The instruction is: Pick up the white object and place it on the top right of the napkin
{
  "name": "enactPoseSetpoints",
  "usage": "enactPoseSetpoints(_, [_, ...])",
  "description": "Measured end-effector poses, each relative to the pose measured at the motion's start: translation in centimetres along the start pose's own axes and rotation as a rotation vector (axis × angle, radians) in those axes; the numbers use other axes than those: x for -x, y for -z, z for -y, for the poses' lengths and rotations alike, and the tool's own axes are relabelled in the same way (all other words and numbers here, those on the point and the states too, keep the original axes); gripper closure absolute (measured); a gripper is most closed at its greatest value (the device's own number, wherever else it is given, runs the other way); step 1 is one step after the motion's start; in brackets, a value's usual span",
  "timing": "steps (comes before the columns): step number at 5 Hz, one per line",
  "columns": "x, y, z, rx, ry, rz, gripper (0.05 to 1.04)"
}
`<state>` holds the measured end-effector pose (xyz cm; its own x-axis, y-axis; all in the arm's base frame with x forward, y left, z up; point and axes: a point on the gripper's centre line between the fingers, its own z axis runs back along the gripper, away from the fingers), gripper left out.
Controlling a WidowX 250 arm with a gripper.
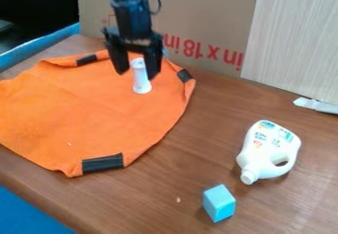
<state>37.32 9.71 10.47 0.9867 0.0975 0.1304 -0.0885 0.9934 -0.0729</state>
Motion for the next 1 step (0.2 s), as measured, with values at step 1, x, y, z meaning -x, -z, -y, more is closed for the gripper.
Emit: enactPoseSetpoints(1, [1.04,-4.14,-1.38,0.024,-0.011,0.048,0.084])
